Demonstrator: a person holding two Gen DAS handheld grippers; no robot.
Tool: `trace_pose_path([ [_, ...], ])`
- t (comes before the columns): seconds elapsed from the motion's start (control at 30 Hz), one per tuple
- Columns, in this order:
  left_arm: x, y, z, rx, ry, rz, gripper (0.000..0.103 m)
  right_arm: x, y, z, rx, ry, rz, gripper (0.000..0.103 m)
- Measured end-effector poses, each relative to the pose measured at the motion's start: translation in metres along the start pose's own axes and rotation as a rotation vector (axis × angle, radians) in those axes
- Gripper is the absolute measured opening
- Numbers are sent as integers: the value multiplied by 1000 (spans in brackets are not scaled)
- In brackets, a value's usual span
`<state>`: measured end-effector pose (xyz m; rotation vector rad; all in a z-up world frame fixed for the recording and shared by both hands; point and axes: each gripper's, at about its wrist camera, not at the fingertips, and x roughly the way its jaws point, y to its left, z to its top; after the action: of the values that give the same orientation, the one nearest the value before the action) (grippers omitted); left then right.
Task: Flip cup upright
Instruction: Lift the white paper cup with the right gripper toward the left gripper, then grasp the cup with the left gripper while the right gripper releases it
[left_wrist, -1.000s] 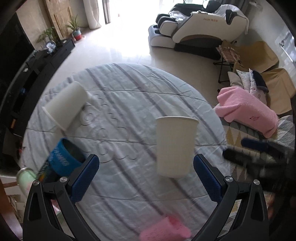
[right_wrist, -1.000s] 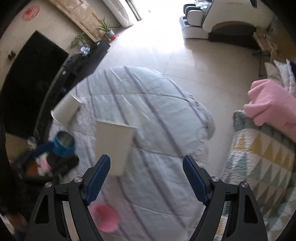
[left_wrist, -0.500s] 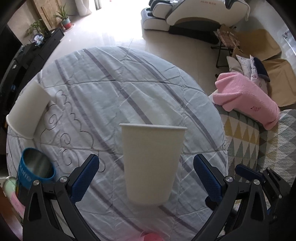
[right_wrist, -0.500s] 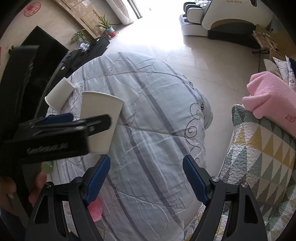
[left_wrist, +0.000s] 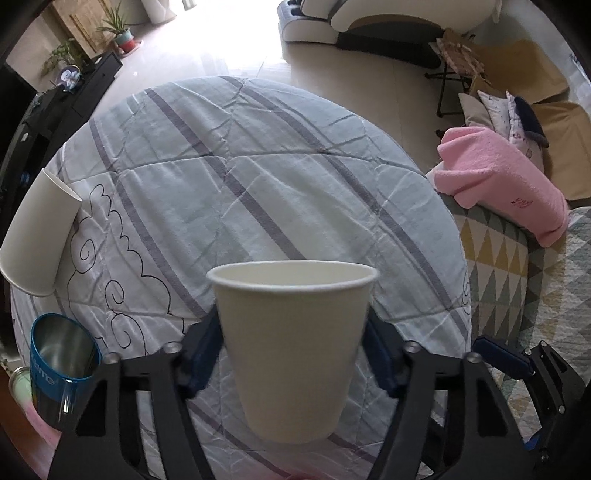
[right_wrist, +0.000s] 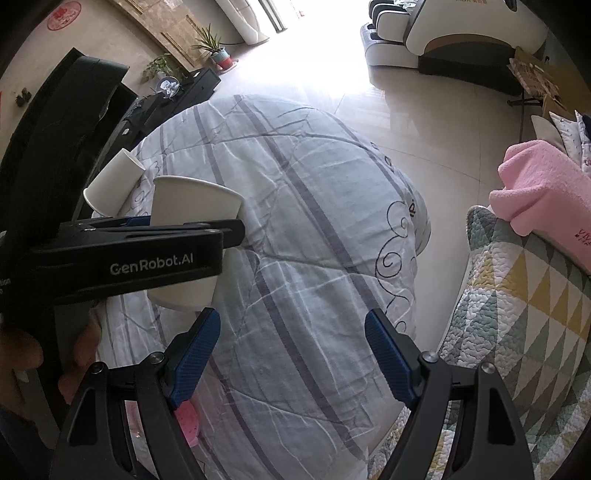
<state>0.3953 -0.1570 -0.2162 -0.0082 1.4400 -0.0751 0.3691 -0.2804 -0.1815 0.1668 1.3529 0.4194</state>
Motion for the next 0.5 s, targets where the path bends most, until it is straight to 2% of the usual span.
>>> trace_pose_path([
  [0.1, -8, 5, -2, 2, -32, -10, 67, 1, 1, 0, 7, 3, 13, 82],
  [0.5, -54, 19, -19, 25, -256, -46, 67, -2, 16, 1, -14, -14, 46, 82],
])
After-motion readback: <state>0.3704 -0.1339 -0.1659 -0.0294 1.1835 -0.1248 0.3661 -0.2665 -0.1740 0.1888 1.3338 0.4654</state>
